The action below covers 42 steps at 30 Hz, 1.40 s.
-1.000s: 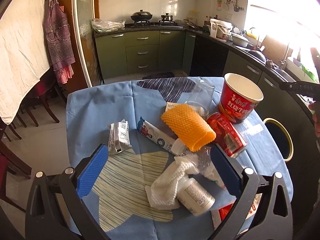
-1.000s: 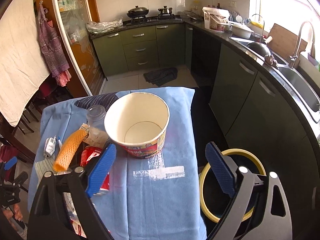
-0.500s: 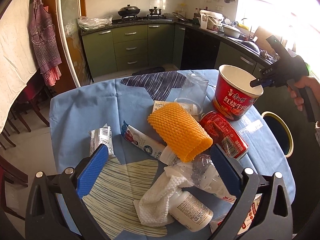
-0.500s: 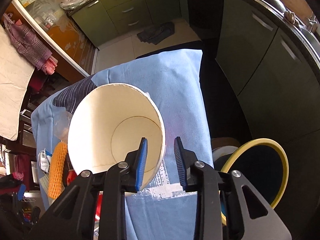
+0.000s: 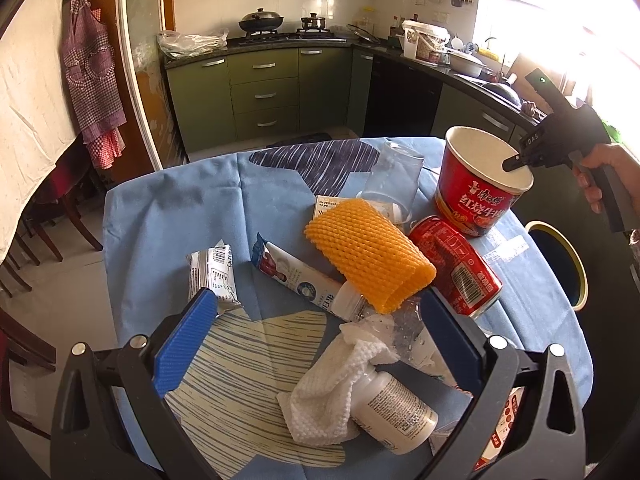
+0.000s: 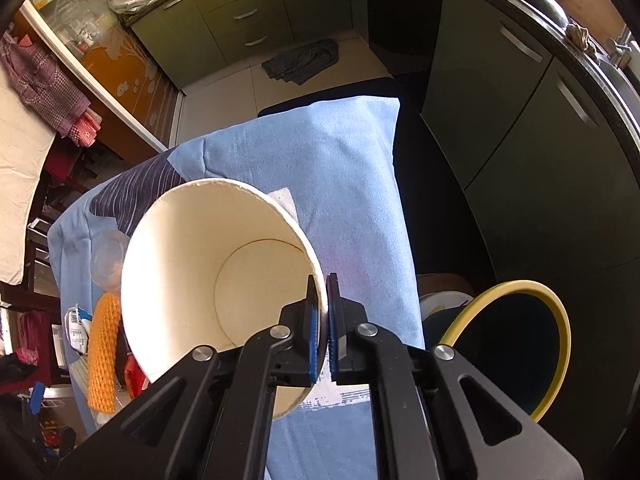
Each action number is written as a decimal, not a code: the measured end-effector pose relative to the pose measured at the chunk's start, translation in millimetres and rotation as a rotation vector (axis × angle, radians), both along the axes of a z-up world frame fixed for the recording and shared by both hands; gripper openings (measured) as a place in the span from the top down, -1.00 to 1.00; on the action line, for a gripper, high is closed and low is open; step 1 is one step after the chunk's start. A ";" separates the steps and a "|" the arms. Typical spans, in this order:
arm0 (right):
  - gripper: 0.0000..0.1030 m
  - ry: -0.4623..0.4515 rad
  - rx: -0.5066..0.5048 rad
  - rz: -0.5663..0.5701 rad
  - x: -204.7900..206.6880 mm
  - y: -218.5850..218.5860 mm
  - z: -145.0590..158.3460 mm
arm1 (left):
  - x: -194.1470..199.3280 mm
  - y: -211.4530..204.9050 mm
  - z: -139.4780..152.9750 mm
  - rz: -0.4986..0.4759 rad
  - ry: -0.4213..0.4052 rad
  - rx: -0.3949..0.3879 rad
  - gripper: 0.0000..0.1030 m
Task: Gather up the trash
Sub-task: 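Grasp the red-and-white paper noodle bowl rim with the right tool, then carry the noodle bowl over the trash bin and open the right tool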
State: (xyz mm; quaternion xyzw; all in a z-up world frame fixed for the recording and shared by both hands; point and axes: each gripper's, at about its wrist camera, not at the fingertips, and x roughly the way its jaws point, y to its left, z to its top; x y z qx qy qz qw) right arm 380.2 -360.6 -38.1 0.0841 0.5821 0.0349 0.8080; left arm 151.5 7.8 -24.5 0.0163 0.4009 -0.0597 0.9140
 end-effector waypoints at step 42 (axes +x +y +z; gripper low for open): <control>0.38 0.075 0.008 -0.421 -126.9 -286.8 -89.8 | -8.1 -43.5 9.0 -0.051 -0.010 0.054 -0.89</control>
